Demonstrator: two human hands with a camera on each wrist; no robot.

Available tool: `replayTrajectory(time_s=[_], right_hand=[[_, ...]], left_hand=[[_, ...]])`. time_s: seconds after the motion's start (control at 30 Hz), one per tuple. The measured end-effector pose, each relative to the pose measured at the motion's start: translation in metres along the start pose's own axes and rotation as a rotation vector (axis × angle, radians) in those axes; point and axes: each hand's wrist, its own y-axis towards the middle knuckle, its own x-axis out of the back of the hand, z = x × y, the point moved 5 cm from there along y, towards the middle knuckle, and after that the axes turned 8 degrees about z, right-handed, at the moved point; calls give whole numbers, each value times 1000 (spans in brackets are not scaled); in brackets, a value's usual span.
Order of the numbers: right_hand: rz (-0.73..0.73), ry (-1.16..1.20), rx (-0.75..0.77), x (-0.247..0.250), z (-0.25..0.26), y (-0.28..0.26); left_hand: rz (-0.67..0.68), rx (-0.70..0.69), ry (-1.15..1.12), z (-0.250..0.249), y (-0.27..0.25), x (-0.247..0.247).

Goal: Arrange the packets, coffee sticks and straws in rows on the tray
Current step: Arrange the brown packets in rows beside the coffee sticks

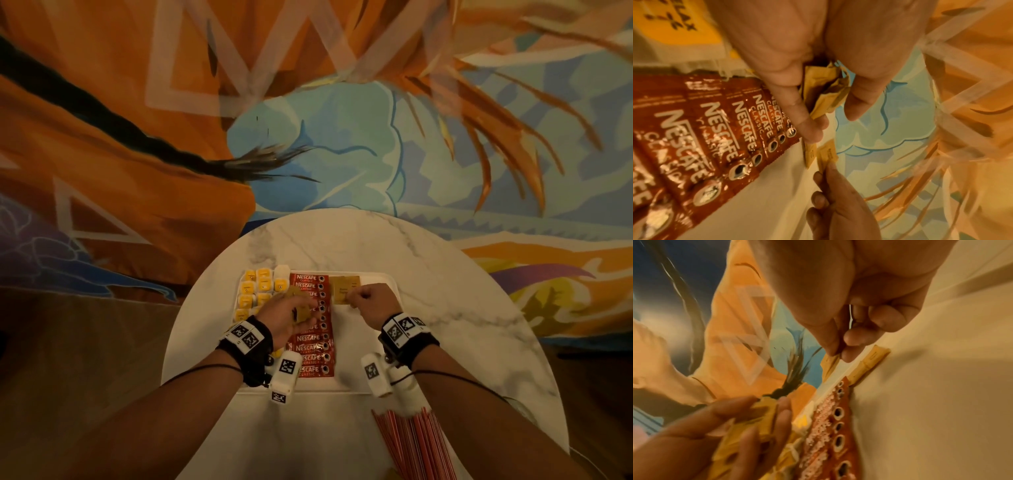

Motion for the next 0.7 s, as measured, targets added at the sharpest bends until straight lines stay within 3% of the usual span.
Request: replayTrajectory(time_s=[0.27,0.7], right_hand=[[106,-154,-118,-11,-15,12],[15,-167,-175,-17,-11,9]], left_hand=[[39,45,-75,-2,-5,2],[-42,39,-39,3,-5,5]])
